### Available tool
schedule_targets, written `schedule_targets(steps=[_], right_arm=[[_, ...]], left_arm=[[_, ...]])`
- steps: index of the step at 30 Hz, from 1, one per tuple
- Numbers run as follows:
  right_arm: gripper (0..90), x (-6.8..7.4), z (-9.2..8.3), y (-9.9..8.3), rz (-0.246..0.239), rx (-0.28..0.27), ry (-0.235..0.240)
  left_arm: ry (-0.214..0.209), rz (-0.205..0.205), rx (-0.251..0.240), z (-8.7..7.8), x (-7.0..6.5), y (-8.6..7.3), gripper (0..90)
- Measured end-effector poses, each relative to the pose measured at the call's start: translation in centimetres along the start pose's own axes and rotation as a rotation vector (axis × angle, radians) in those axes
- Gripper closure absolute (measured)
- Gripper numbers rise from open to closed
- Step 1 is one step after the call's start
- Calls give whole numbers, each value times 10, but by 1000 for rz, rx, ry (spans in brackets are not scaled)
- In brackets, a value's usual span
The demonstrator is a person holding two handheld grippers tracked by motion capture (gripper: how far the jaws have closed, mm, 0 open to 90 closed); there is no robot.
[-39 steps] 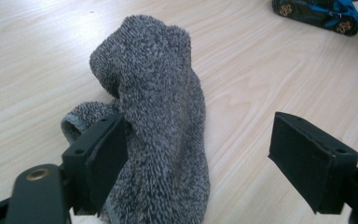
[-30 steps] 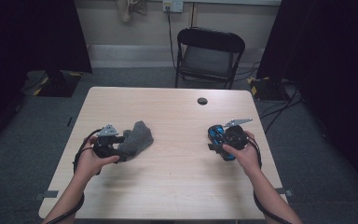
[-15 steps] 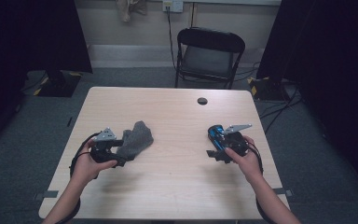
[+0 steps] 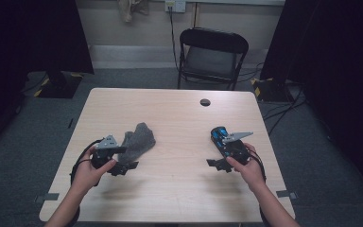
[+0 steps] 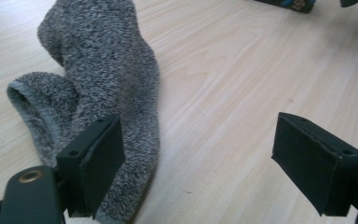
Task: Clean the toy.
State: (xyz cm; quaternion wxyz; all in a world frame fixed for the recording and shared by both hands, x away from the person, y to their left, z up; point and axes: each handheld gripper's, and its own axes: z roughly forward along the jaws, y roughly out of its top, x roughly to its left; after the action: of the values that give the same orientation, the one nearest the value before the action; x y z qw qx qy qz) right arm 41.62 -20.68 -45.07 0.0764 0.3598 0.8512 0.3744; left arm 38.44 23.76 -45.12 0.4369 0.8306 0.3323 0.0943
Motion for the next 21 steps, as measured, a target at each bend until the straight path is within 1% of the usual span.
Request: schedule_targets(steps=[1,3,5,7,10,13,16,21], right_arm=[[146,1,0,-1,2,0,4],[146,3,0,-2,1,2,9],[145,5,0,-4,-4,1,14],[146,8,0,-6,-10,-1,22],[146,11,1,-8,-10,0,30],[145,14,2,-10,-15,3,38],[145,15,3,-13,-19,8,46],[146,18,5,-18,-22,8,60]], left_arm=[[-6,8,4,0,-2,-1,163],[-23,11,8,1,-5,-3,163],[-28,18,9,1,-7,-4,163],[-43,18,6,2,-10,-6,163],[-54,18,8,4,-13,-7,163],[-60,34,13,5,-15,-10,164],[-70,29,17,5,-15,-12,165],[-83,46,26,7,-19,-15,164]])
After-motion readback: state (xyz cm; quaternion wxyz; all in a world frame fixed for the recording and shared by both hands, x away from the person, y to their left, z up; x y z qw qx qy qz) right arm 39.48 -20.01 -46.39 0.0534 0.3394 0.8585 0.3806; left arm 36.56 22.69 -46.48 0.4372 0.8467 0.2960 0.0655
